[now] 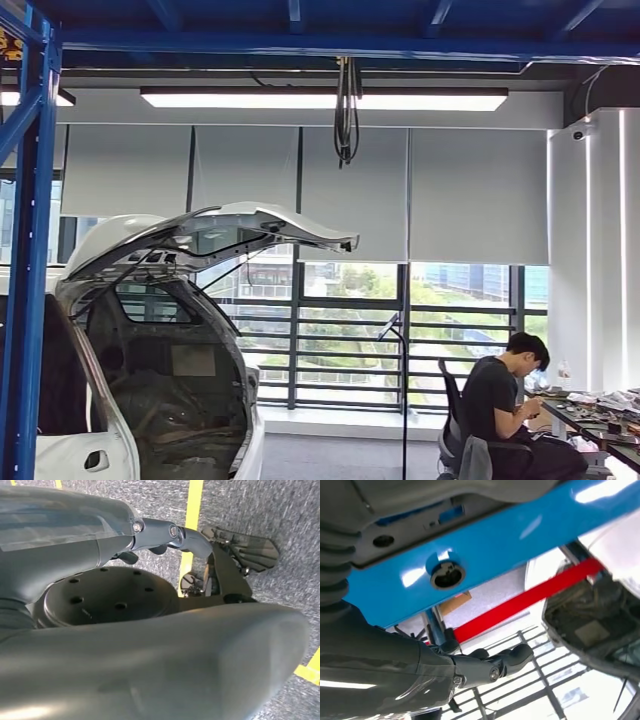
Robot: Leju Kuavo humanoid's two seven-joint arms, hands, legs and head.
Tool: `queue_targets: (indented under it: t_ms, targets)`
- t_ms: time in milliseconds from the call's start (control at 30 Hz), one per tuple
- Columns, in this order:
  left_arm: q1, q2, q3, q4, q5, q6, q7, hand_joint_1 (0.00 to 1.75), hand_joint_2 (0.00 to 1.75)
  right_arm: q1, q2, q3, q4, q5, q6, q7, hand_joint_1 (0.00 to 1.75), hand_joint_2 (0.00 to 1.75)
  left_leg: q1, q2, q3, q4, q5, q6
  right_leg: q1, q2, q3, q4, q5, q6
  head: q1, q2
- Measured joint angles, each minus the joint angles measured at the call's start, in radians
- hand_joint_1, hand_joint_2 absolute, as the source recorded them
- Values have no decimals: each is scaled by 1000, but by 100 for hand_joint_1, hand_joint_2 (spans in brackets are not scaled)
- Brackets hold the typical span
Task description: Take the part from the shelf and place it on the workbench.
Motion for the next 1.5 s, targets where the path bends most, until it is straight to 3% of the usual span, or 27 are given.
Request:
queue_targets:
  t_ms: [300,567,1000,1200,1333,1500]
  targets:
    - [-4,-10,-2,6,-25,-5,8,0,0,-41,-34,163,120,-15,72,13,0,175,0,0,0,0,0,0,0,0,1,0,0,0,0,0]
    - [-4,-10,-3,7,-31,-9,5,0,0,-87,-33,273,248,7,49,24,0,175,0,0,1,0,0,0,0,-1,1,0,0,0,0,0]
    - [-4,-10,-3,7,-28,-4,-5,0,0,-104,-10,313,332,74,-34,33,0,175,0,0,1,0,0,0,0,0,1,0,0,0,0,0]
    - [-4,-10,-3,7,-28,-3,-12,0,0,-104,4,314,343,178,-86,56,0,175,0,0,1,0,0,0,0,0,1,0,0,0,0,0]
    - [-4,-10,-3,7,-28,-3,-15,0,0,-102,16,318,344,322,-140,92,174,175,0,0,1,0,0,0,0,0,1,0,0,0,0,0]
    - [-4,-10,-3,7,-28,-2,-20,0,0,-92,27,327,338,502,-186,132,175,175,0,0,1,0,0,0,0,0,1,0,0,0,0,0]
